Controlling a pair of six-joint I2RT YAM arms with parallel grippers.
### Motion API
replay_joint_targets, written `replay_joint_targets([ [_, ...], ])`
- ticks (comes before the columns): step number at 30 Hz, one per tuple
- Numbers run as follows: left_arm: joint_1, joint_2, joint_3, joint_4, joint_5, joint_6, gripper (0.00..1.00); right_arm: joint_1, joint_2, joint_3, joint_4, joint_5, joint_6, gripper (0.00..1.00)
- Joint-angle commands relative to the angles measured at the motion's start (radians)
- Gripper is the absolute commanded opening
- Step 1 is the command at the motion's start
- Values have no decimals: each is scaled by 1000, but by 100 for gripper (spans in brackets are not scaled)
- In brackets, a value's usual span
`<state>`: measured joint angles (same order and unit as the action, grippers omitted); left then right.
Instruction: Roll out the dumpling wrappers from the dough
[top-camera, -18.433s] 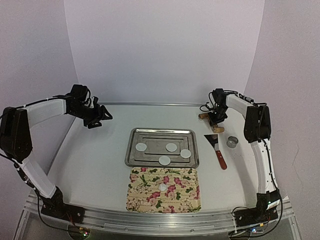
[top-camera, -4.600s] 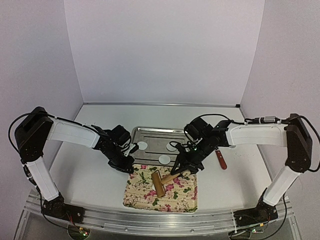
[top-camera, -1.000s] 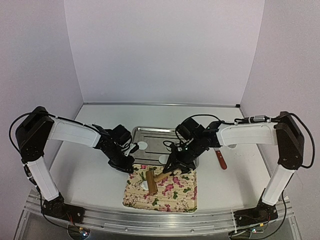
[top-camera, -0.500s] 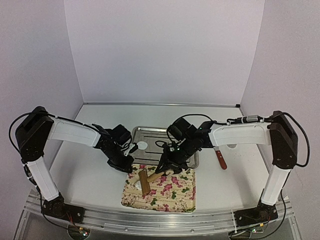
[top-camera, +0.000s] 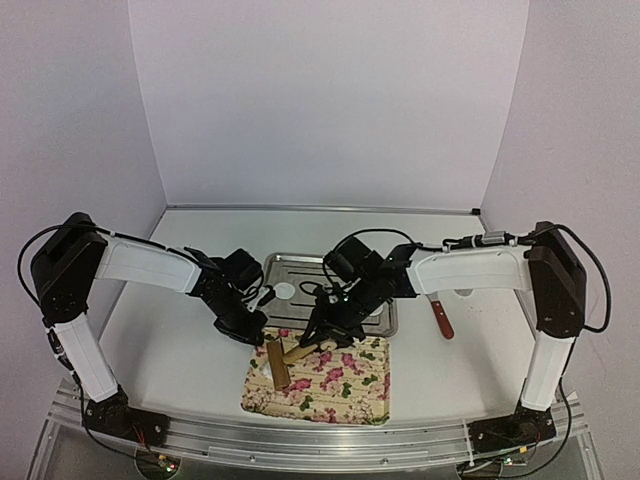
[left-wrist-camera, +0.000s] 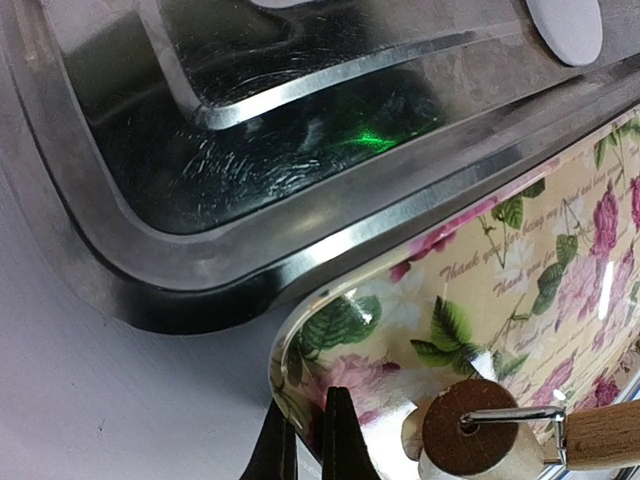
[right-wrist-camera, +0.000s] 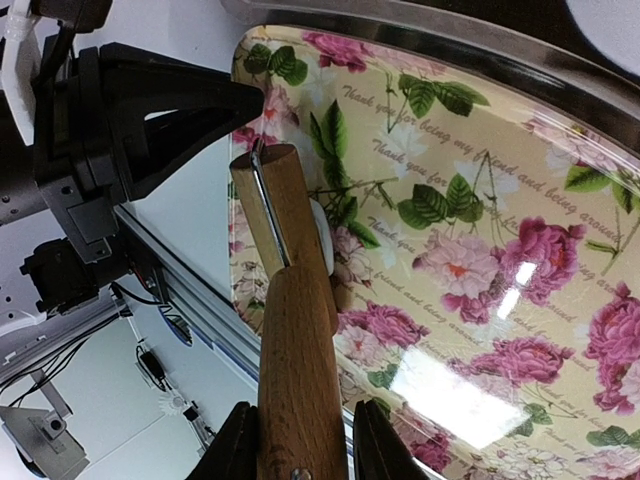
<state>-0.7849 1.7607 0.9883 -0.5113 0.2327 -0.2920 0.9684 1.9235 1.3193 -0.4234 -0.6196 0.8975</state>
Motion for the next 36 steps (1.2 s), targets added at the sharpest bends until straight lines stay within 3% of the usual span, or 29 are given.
replay_joint_targets([
  [1,-50,22,0,11,63,54,0,54,184,-83,-111,296,15,0],
  [22,-50,-11,1,4,32,56,0,-9,14,-235,-155,378,15,0],
  [36,-51,-18,2,3,17,56,0,-60,-47,-243,-205,404,-36,0],
])
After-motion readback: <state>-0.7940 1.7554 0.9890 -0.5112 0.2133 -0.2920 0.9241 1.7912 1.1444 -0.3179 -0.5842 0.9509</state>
